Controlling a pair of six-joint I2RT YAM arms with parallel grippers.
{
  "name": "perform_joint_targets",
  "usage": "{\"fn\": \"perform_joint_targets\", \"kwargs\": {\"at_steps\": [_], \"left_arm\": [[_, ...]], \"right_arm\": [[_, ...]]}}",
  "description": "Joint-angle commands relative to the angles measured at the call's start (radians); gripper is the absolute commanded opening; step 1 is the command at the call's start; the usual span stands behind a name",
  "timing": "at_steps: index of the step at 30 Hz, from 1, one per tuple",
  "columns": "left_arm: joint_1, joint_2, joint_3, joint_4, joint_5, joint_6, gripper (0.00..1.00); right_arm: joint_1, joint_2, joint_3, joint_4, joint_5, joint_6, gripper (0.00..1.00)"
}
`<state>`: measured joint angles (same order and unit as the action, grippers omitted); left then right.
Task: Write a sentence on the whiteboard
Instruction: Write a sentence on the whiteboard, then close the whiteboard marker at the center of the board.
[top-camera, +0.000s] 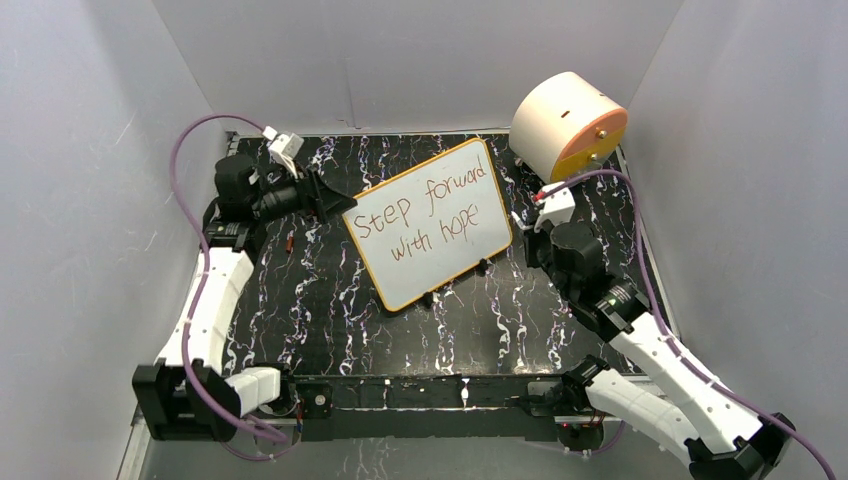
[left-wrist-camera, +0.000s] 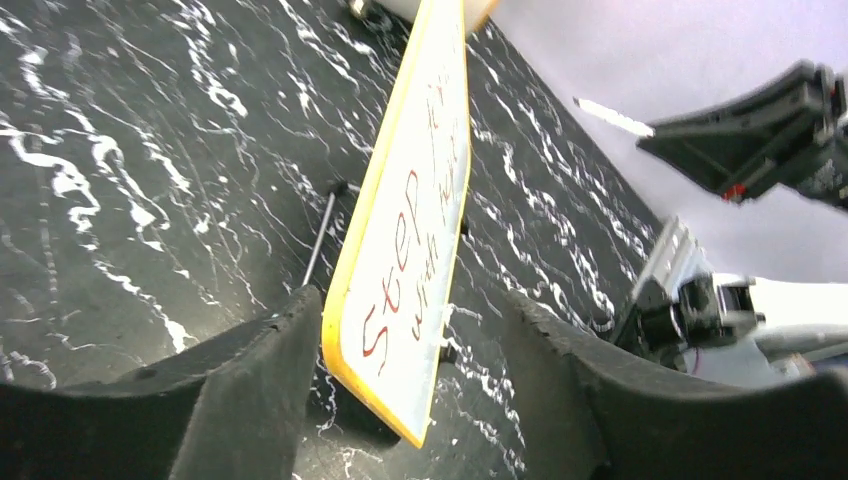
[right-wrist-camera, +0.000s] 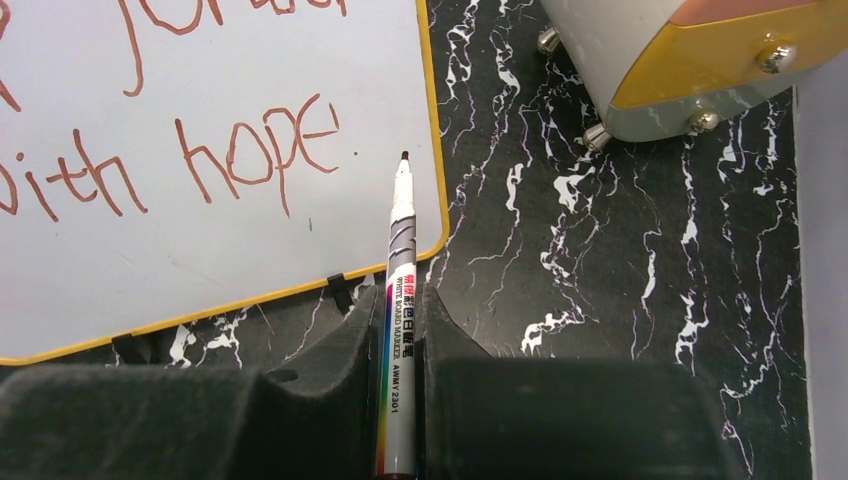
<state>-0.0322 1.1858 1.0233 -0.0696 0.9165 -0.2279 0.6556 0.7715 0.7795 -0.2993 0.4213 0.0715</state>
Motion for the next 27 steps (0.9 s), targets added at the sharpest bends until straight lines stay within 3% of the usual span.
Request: {"fn": "perform_joint_targets", "kwargs": {"at_steps": [1, 3, 5, 12, 16, 24, 27], "left_arm": [[-0.001, -0.121, 0.049, -0.090, -0.239, -0.042, 0.72], [0.000, -0.167, 0.032, -0.113, -0.332, -0.056, 0.85], [0.000, -0.213, 0.008, -0.131, -0.432, -0.066, 0.90], [0.000, -0.341, -0.093, -0.173, -0.851, -0.130, 0.95], [0.003, -0.300, -0.108, -0.239, -1.046, -0.134, 0.94], [0.010, -0.116, -0.138, -0.261, -1.090, -0.085, 0.87], [0.015, -0.015, -0.116, -0.280, -1.109, -0.067, 0.77]], "right_arm": [[-0.004, -0.061, 0.063, -0.046, 0.038, -0.001, 0.00], [-0.003, -0.087, 0.063, -0.065, 0.042, 0.003, 0.00], [-0.004, -0.114, 0.056, -0.073, 0.046, 0.004, 0.00], [-0.004, -0.185, 0.029, -0.096, 0.042, 0.010, 0.00], [-0.004, -0.213, 0.011, -0.096, 0.031, 0.015, 0.00], [-0.004, -0.261, -0.010, -0.085, 0.014, 0.018, 0.00], [-0.004, -0.273, -0.020, -0.083, 0.010, 0.019, 0.00]]}}
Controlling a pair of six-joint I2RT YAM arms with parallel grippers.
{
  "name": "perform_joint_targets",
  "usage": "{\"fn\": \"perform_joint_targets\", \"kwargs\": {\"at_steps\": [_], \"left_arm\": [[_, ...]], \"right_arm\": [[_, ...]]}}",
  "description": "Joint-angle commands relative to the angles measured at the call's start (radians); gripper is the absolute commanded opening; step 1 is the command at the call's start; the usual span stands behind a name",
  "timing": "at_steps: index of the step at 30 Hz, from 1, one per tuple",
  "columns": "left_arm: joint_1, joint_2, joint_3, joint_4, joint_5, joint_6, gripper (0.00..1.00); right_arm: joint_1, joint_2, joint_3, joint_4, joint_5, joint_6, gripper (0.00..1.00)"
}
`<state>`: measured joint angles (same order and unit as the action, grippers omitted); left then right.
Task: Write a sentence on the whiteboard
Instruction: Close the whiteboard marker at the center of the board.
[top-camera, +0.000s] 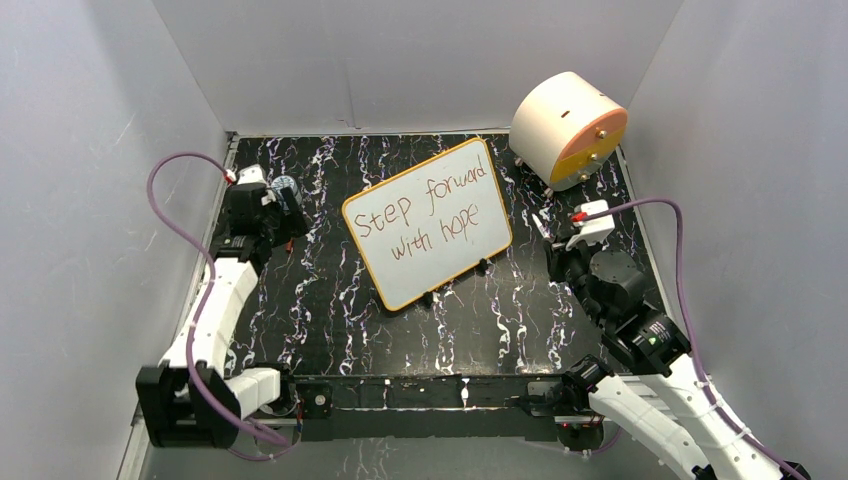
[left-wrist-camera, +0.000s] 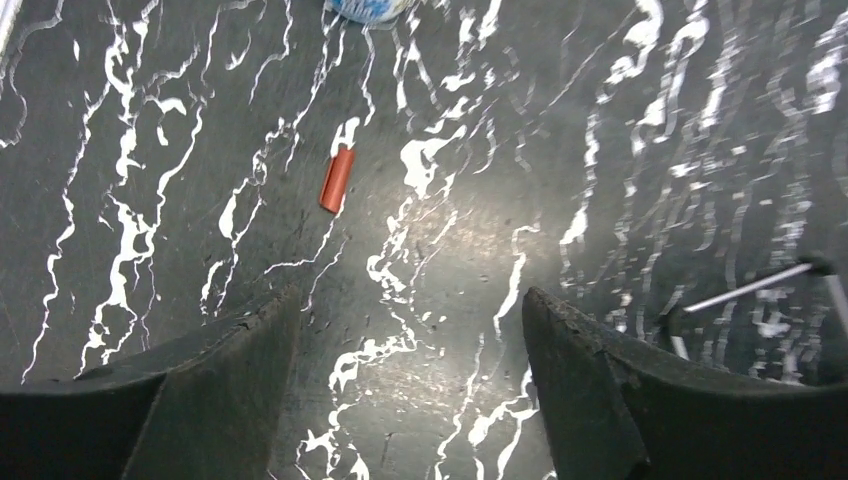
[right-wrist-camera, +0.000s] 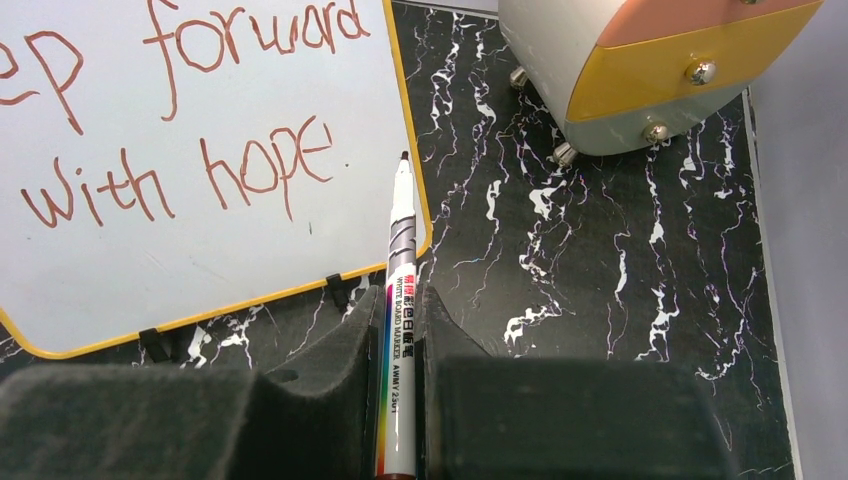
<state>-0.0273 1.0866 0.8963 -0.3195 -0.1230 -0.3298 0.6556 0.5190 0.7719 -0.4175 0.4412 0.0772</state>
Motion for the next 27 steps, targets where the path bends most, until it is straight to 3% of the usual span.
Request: {"fn": "perform_joint_targets", "kwargs": {"at_steps": [1, 9, 17, 27], "left_arm": [[0.011, 0.117, 0.018, -0.031, -0.071, 0.041, 0.73], [0.017, 0.398, 0.134, -0.057, -0.078, 0.094, 0.47], [0.021, 0.582, 0.241, -0.104, -0.131, 0.138, 0.39], [0.066, 0.701, 0.324, -0.137, -0.113, 0.165, 0.30]], "right_arm": [[-0.004, -0.024, -0.013, 0.037, -0.008, 0.015, 0.00], [-0.003, -0.038, -0.023, 0.041, -0.007, 0.017, 0.00], [-0.003, -0.061, -0.035, 0.051, 0.002, 0.016, 0.00], [-0.003, -0.068, -0.039, 0.052, 0.006, 0.016, 0.00]]}}
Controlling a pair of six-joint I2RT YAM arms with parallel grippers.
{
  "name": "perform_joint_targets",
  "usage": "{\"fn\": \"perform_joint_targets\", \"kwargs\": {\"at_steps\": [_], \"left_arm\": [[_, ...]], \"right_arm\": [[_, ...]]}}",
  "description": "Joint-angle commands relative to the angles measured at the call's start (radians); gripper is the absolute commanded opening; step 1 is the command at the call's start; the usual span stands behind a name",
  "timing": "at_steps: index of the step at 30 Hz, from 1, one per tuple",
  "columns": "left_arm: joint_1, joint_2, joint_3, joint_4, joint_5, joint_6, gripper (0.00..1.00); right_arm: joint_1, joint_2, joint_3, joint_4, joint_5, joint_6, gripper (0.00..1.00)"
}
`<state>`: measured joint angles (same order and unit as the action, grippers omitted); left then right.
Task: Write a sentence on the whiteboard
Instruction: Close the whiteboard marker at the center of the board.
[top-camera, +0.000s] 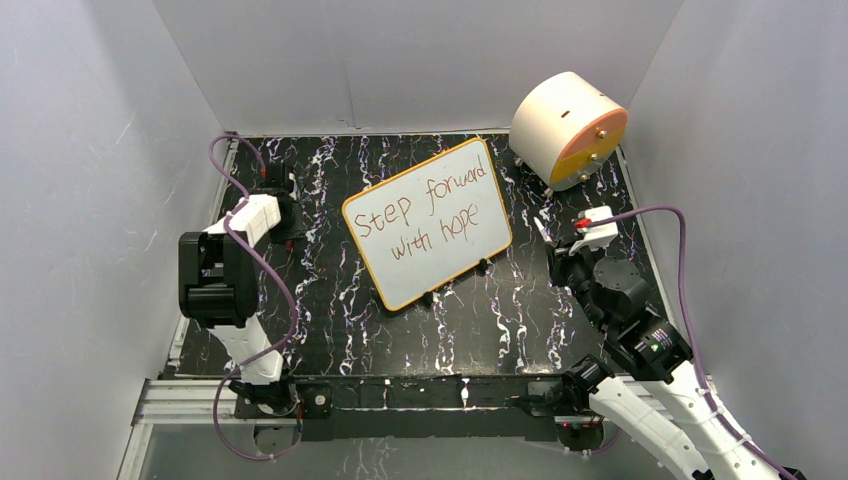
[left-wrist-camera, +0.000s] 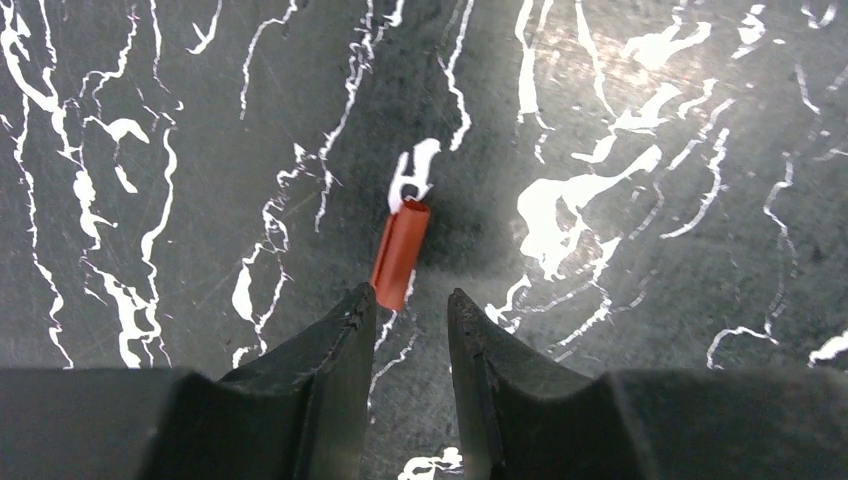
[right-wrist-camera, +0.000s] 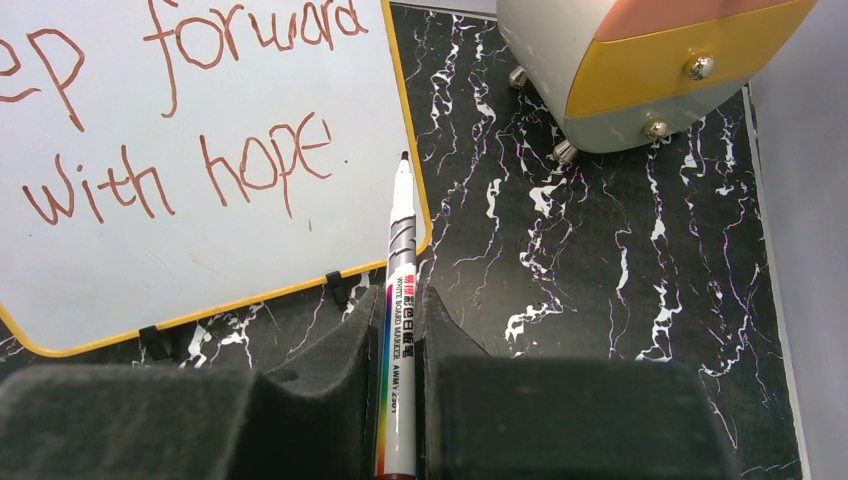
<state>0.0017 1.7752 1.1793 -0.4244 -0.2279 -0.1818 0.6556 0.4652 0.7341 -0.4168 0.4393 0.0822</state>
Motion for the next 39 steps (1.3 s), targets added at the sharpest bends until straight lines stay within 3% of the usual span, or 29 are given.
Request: {"fn": "perform_joint_targets", "kwargs": {"at_steps": [1, 13, 28, 39], "left_arm": [[0.042, 0.020, 0.046, -0.035, 0.002, 0.018, 0.29], [0.086, 0.070, 0.058, -0.043, 0.148, 0.021, 0.23], [0.092, 0.133, 0.063, -0.062, 0.158, 0.022, 0.22], [0.091, 0.055, 0.042, -0.071, 0.201, 0.022, 0.00]], "right_arm": [[-0.002, -0.014, -0.002, 0.053, 0.008, 0.011, 0.00], [-0.002, -0.013, -0.002, 0.053, 0.012, 0.011, 0.00], [-0.002, -0.008, -0.004, 0.052, 0.018, 0.010, 0.00], [-0.002, 0.002, -0.009, 0.053, 0.014, 0.012, 0.00]]}}
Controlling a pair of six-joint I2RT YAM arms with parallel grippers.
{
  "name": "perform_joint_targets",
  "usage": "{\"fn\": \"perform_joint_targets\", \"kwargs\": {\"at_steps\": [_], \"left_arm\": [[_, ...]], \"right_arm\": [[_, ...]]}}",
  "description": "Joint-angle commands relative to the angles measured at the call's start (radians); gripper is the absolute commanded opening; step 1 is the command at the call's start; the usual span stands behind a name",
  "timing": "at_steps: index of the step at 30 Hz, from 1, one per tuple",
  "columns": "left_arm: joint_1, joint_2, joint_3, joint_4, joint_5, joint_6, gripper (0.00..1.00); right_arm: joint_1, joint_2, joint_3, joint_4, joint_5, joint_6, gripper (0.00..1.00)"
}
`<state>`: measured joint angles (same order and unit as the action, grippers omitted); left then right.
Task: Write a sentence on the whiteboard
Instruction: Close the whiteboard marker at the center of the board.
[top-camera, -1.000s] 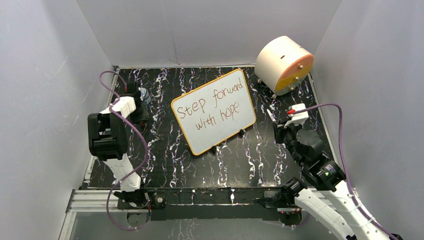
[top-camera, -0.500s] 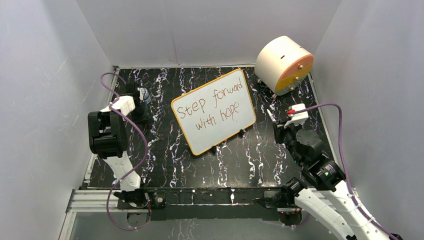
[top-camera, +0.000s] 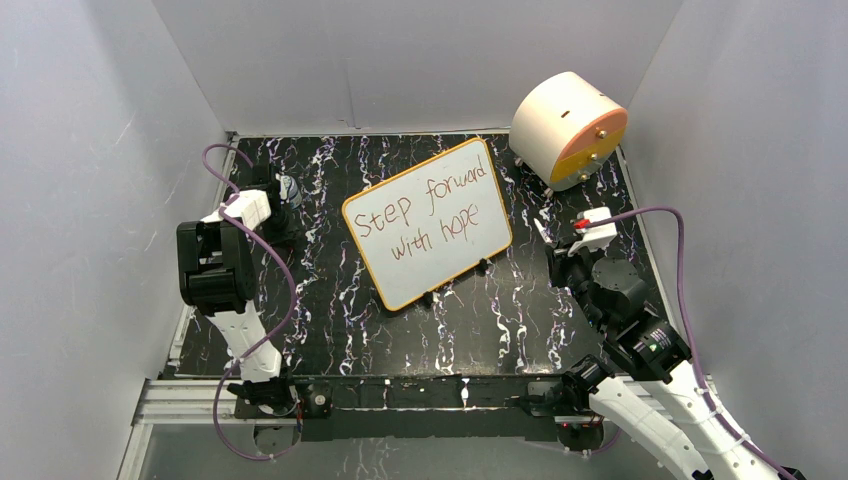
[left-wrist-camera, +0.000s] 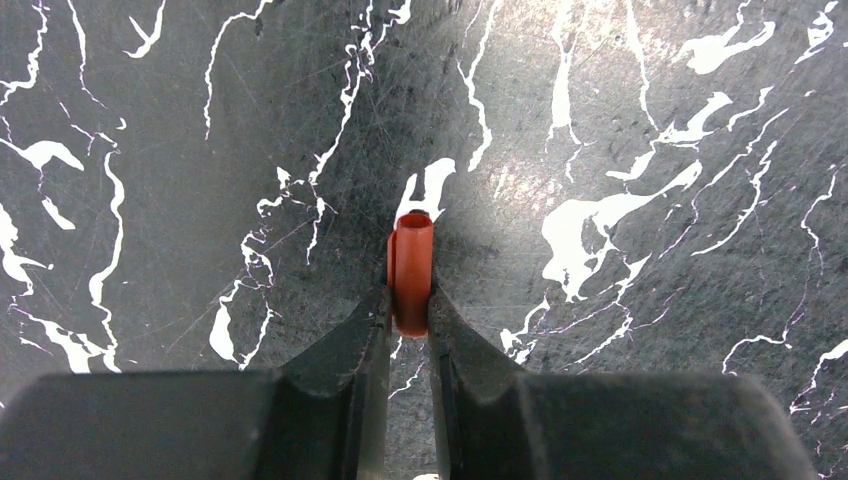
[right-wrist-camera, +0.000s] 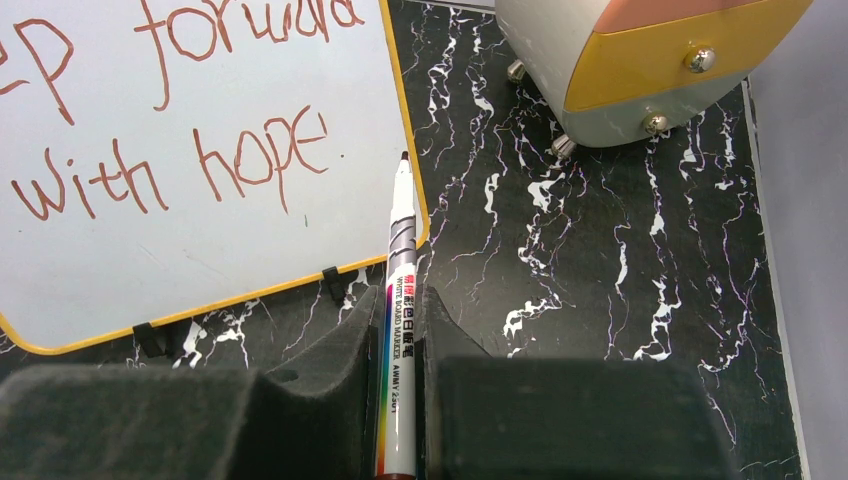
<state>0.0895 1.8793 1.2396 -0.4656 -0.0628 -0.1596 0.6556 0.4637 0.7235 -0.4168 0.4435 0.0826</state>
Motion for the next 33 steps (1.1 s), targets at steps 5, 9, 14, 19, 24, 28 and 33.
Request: {"fn": "perform_joint_targets", "kwargs": {"at_steps": [5, 9, 14, 19, 24, 28, 33], "left_arm": [[0.000, -0.176, -0.065, 0.004, 0.094, -0.001, 0.00], [-0.025, -0.273, -0.092, 0.027, 0.099, 0.009, 0.00], [-0.070, -0.419, -0.136, 0.060, 0.081, 0.026, 0.00], [-0.187, -0.614, -0.193, 0.097, 0.014, 0.085, 0.00], [-0.266, -0.830, -0.233, 0.120, 0.001, 0.153, 0.00], [-0.303, -0.958, -0.241, 0.116, 0.059, 0.244, 0.00], [-0.329, -1.097, -0.255, 0.108, 0.191, 0.357, 0.00]], "right_arm": [[-0.001, 0.014, 0.002, 0.057, -0.020, 0.011, 0.00], [-0.003, 0.017, -0.001, 0.070, -0.068, 0.001, 0.00], [-0.003, 0.013, 0.002, 0.088, -0.132, -0.009, 0.00], [-0.002, 0.013, 0.012, 0.120, -0.249, -0.016, 0.00], [-0.003, 0.035, 0.022, 0.138, -0.309, -0.007, 0.00], [-0.003, 0.057, 0.037, 0.152, -0.372, 0.007, 0.00], [-0.003, 0.075, 0.046, 0.197, -0.451, 0.027, 0.00]]}}
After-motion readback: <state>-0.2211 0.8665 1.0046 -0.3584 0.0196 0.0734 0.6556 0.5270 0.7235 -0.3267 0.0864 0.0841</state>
